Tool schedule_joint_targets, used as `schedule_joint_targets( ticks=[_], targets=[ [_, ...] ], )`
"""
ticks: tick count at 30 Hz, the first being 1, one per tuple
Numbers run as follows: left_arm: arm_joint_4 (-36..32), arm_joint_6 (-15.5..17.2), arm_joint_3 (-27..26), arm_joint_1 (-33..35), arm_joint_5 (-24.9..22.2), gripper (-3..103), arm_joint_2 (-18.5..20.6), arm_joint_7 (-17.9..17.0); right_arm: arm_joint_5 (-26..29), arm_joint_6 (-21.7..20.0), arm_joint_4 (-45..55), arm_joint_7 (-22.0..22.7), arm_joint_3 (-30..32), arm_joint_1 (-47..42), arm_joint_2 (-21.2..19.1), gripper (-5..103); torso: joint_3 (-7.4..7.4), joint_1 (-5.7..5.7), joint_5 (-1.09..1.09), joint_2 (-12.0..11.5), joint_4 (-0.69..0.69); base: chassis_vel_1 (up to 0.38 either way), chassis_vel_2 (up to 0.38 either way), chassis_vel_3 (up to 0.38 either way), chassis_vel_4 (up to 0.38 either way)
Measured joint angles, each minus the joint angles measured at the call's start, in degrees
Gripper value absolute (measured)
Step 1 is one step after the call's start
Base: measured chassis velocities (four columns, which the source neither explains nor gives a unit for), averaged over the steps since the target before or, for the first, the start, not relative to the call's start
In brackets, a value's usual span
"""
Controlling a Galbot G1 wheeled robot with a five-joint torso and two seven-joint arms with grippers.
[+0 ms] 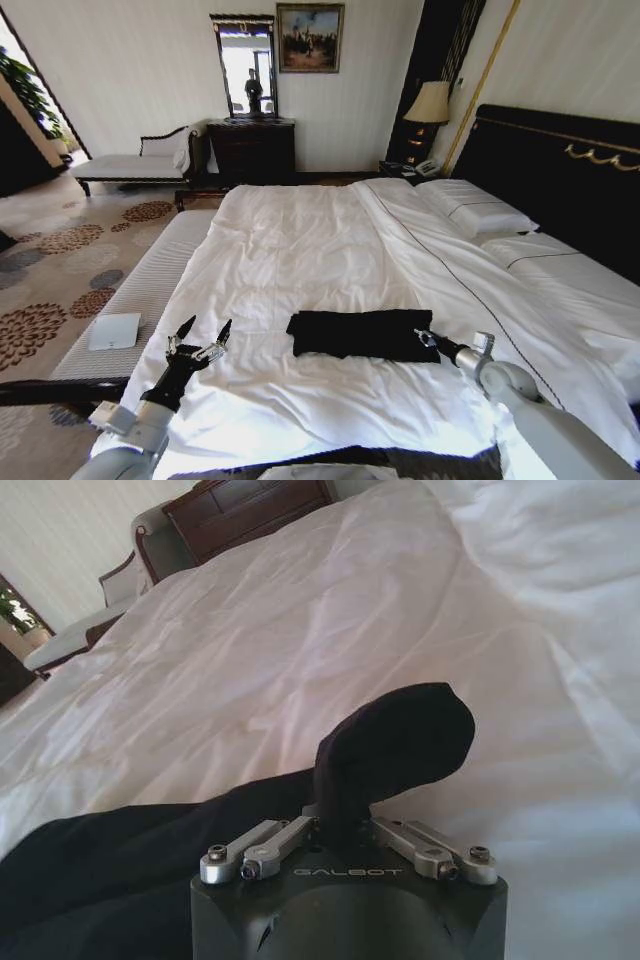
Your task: Fold the clothes on the bed.
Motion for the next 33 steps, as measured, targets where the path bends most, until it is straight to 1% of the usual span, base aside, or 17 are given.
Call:
schedule_joint_targets(
  ticks=[1,2,7,8,9,13,15,18,19,22,33],
  targets=[
    [0.0,0.0,0.0,0.0,0.0,100,0.0,0.0,1.6,-1.1,1.9,1.6,-0.8,0.7,0.5,5,0.0,0.0,0.0,0.0,-0.01,0.0,0.0,0.0,0.0],
    [0.0,0.0,0.0,0.0,0.0,100,0.0,0.0,1.6,-1.1,1.9,1.6,-0.8,0.7,0.5,5,0.0,0.0,0.0,0.0,-0.01,0.0,0.0,0.0,0.0],
    [0.0,0.0,0.0,0.0,0.0,100,0.0,0.0,7.7,-3.7,9.0,6.6,-2.5,2.2,2.5,5,0.0,0.0,-0.01,0.0,0.0,0.0,0.0,0.0,0.0],
    [0.0,0.0,0.0,0.0,0.0,100,0.0,0.0,8.1,-3.8,9.9,7.1,-2.9,2.4,2.8,5,0.0,0.0,-0.01,0.0,-0.01,0.0,0.0,0.0,0.0],
    [0.0,0.0,0.0,0.0,0.0,100,0.0,0.0,8.1,-3.8,9.9,7.1,-2.9,2.4,2.8,5,0.0,0.0,-0.01,0.0,-0.01,0.0,0.0,0.0,0.0],
    [0.0,0.0,0.0,0.0,0.0,100,0.0,0.0,8.9,-4.4,12.1,9.5,-5.9,4.7,5.1,5,0.0,0.0,-0.01,0.0,-0.01,0.0,0.0,0.0,0.0],
    [0.0,0.0,0.0,0.0,0.0,100,0.0,0.0,8.9,-4.4,11.9,9.8,-6.6,5.4,5.5,5,0.0,0.0,-0.01,0.0,-0.01,0.0,0.0,0.0,0.0],
    [0.0,0.0,0.0,0.0,0.0,100,0.0,0.0,8.2,-4.2,9.4,10.7,-9.8,8.3,7.3,5,0.0,0.0,0.0,0.0,0.0,0.0,0.0,0.0,0.0],
    [0.0,0.0,0.0,0.0,0.0,100,0.0,0.0,8.2,-4.2,9.4,10.7,-9.8,8.3,7.3,5,0.0,0.0,0.0,0.0,0.0,0.0,0.0,0.0,0.0],
    [0.0,0.0,0.0,0.0,0.0,100,0.0,0.0,7.4,-3.9,6.6,11.2,-12.4,10.4,8.8,5,0.0,0.0,-0.01,0.0,0.0,0.0,0.0,0.0,0.0],
    [0.0,0.0,0.0,0.0,0.0,100,0.0,0.0,7.1,-3.4,3.8,11.8,-15.3,13.5,11.4,5,0.0,0.0,0.0,0.0,-0.01,0.0,0.0,0.0,0.0]
  ],
)
